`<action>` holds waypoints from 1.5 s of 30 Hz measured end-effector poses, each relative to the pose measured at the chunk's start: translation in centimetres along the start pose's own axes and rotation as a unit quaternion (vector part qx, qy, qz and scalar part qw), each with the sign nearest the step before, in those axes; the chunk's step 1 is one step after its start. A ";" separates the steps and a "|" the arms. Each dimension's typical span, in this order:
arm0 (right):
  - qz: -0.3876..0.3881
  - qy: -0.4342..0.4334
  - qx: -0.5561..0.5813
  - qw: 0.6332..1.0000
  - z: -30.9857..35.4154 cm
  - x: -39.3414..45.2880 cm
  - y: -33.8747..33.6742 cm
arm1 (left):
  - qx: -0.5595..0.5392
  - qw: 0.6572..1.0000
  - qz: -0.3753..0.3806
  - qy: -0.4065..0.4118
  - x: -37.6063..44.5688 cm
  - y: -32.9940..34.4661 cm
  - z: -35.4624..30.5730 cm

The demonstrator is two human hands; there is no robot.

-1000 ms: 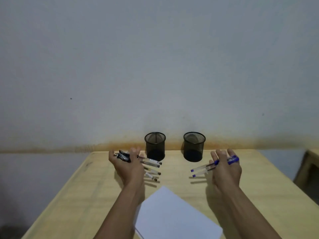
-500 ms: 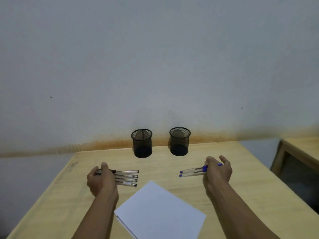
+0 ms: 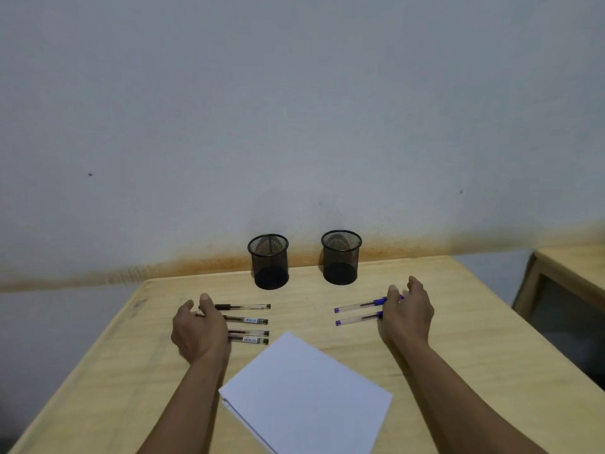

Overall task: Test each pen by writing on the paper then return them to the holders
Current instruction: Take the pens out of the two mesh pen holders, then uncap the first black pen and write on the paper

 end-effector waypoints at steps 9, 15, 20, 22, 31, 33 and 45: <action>0.027 -0.001 -0.043 0.999 0.1 0.0 0.0 | 0.019 1.000 -0.005 0.003 -0.4 -0.3 -0.3; 0.043 -0.110 -0.043 0.992 3.0 -2.6 0.1 | 0.097 0.987 0.040 0.121 0.1 -2.6 0.5; 0.189 -0.248 -0.019 0.950 8.0 -6.1 3.4 | 0.351 0.907 0.065 0.226 1.5 -6.3 3.1; 0.252 -0.257 -0.028 0.932 9.6 -7.1 5.7 | 0.436 0.871 0.085 0.208 1.8 -7.5 3.9; 0.397 -0.176 -0.127 0.892 11.2 -7.2 14.8 | 0.540 0.816 0.128 0.161 2.0 -7.8 4.4; 0.392 -0.172 -0.147 0.892 11.0 -6.8 15.5 | 0.541 0.815 0.132 0.163 2.0 -7.9 4.3; 0.385 -0.211 -0.167 0.883 10.2 -6.3 15.5 | 0.534 0.821 0.129 0.157 1.8 -8.1 4.2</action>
Point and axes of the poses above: each hand's wrist, its own x-axis towards the middle knuckle, its own y-axis out of the palm, z = x × y, the point moved 1 cm from there along x, towards the middle knuckle, and after that the axes turned 10 degrees about -y, right-handed, at the moved point
